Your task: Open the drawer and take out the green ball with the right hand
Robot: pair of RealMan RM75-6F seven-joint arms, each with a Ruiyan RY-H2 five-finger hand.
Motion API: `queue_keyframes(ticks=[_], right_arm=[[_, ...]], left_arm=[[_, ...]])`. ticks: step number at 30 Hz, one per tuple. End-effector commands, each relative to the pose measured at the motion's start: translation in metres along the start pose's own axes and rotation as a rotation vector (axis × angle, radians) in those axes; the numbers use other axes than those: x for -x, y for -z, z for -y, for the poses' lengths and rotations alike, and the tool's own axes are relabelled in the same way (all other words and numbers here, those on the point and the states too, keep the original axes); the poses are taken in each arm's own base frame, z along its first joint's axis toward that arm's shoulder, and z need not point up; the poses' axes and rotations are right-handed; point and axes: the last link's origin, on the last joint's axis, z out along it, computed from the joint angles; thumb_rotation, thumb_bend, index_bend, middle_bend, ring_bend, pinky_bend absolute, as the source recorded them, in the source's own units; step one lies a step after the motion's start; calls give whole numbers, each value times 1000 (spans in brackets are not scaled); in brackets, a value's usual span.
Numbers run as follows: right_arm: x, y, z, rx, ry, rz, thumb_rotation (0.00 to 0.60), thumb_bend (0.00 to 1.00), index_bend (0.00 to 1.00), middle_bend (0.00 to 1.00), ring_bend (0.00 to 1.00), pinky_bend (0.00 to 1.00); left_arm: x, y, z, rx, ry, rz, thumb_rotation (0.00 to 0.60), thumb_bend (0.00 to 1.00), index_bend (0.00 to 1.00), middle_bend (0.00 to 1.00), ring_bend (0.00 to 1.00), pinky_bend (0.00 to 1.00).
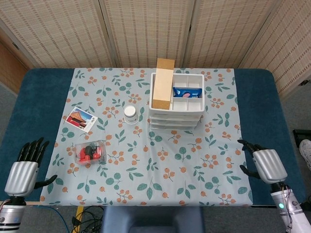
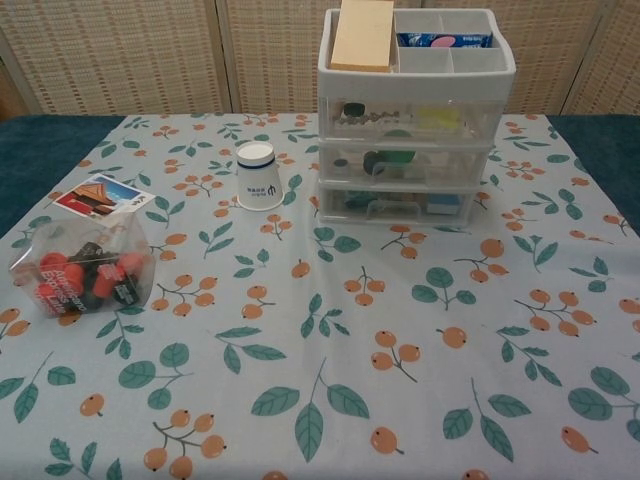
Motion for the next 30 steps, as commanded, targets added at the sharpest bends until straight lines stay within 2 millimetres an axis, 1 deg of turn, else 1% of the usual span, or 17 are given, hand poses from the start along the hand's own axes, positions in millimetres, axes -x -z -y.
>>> queue_keyframes(ticks=[1, 4, 6, 8, 11, 15, 19, 24, 30], right_arm=[[12, -23, 17, -36, -171, 84, 600, 281, 97, 545, 629, 843], [24, -37, 28, -55, -306, 172, 600, 301, 46, 624, 715, 915], [32, -47, 37, -65, -414, 222, 600, 349, 11, 663, 765, 956], [39, -56, 45, -75, -501, 264, 600, 392, 2, 693, 800, 977], [49, -69, 55, -83, -584, 312, 600, 436, 0, 721, 831, 999], [60, -85, 72, -75, -732, 401, 600, 455, 0, 732, 844, 1000], [70, -102, 84, -56, -839, 457, 600, 488, 0, 732, 848, 1000], [80, -119, 98, -47, -967, 460, 600, 515, 0, 731, 847, 1000], [90, -143, 109, -40, -1045, 435, 600, 545, 0, 731, 847, 1000]], left_arm=[[0, 0, 0, -1, 1, 1, 600, 114, 12, 0, 11, 46], [0, 0, 1, -4, 4, 3, 600, 114, 12, 0, 11, 46], [-1, -1, 3, -7, 1, -1, 600, 114, 12, 0, 11, 46], [-2, -1, 4, -10, 3, -4, 600, 114, 12, 0, 11, 46], [-2, 0, 5, -16, 3, -5, 600, 114, 12, 0, 11, 46], [-4, -1, 8, -24, 3, -7, 600, 114, 12, 0, 11, 46], [-6, -2, 10, -25, 4, -16, 600, 114, 12, 0, 11, 46], [-6, -1, 15, -42, 0, -14, 600, 114, 12, 0, 11, 46], [-12, 0, 22, -59, -9, -33, 600, 114, 12, 0, 11, 46]])
